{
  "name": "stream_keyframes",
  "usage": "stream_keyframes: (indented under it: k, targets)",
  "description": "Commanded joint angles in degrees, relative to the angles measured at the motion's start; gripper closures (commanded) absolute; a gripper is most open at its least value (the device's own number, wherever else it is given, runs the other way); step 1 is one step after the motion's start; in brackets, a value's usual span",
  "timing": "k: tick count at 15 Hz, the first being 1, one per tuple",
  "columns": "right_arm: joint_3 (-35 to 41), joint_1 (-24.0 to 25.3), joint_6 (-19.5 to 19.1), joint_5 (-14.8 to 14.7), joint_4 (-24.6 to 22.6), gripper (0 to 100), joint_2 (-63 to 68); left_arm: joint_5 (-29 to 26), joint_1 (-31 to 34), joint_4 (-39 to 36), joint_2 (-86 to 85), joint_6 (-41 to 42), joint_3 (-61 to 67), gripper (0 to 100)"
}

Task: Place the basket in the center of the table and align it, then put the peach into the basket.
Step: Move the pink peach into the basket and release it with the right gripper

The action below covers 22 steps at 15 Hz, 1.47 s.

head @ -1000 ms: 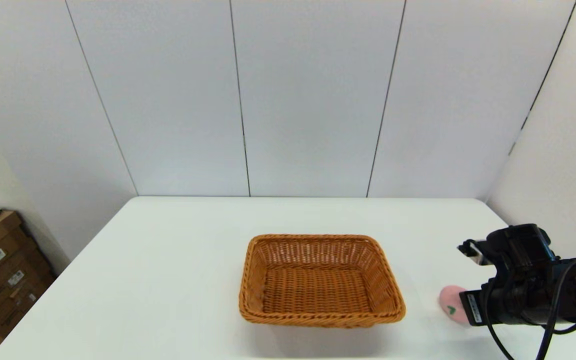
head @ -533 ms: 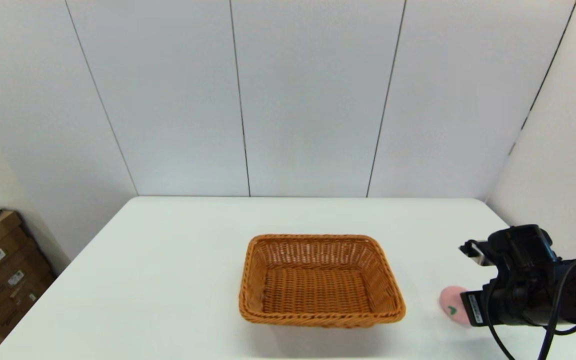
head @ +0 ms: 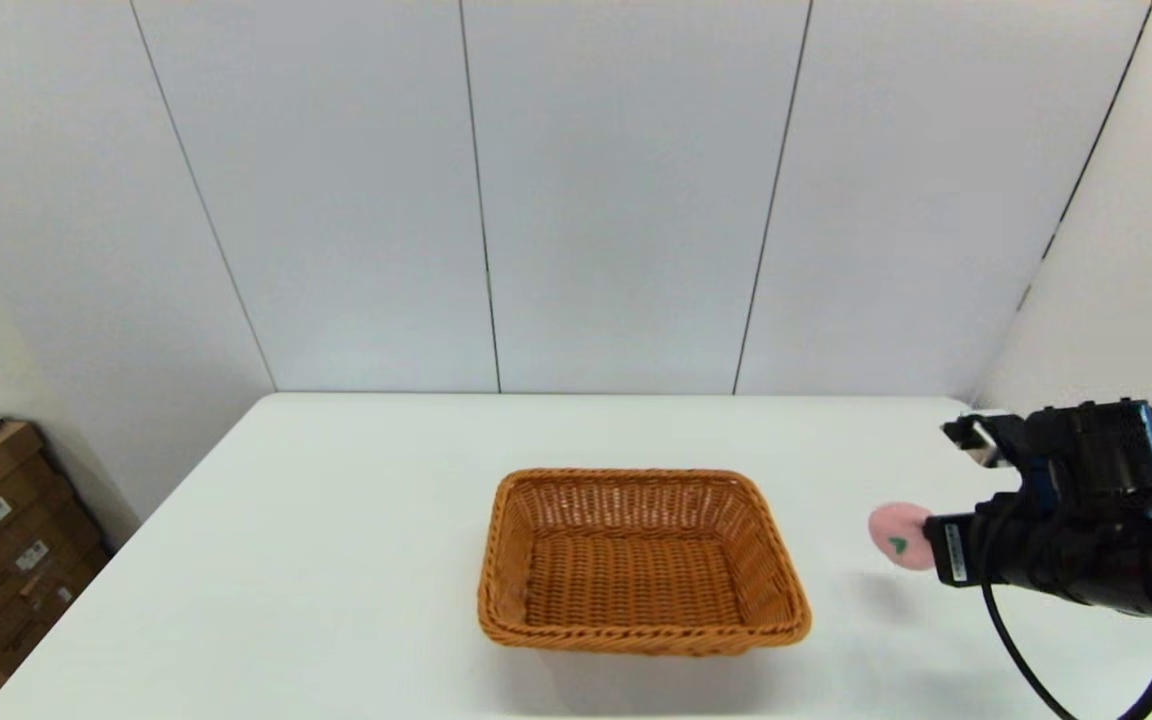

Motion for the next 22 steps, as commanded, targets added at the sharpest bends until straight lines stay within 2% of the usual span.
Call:
stream_keyframes:
  k: [1,4,7,15,16,18,19,22]
  targets:
    - [-0.32,9.85,1.34,-0.28,-4.37,100,-6.82,0.05,0.01,0.0,0.07,-0.02,-0.04,0]
    - [-2.43,21.1,2.49,-0.63,-5.16,100,-7.61,0.05,0.01,0.0,0.07,-0.02,0.05,0]
    - [-4.19,29.36,2.49,-1.07,-5.16,100,-4.19,0.05,0.01,0.0,0.07,-0.02,0.05,0]
    - [-11.75,34.98,2.22,-1.42,-4.81,100,8.38,0.05,0.01,0.0,0.07,-0.11,0.05,0]
    - [-13.15,35.69,2.22,-1.86,-4.28,100,9.52,0.05,0.01,-0.09,0.07,-0.11,0.05,0]
    - [-15.7,37.27,2.05,-5.02,-2.88,100,12.78,0.05,0.01,-0.09,0.07,-0.11,0.05,0]
    - [-16.14,38.06,1.96,-5.73,-3.05,0,14.09,0.05,0.01,-0.09,0.07,-0.11,0.05,0]
    - [-16.4,38.94,2.49,-5.64,-3.41,0,15.15,0.05,0.01,-0.09,0.07,-0.11,0.05,0]
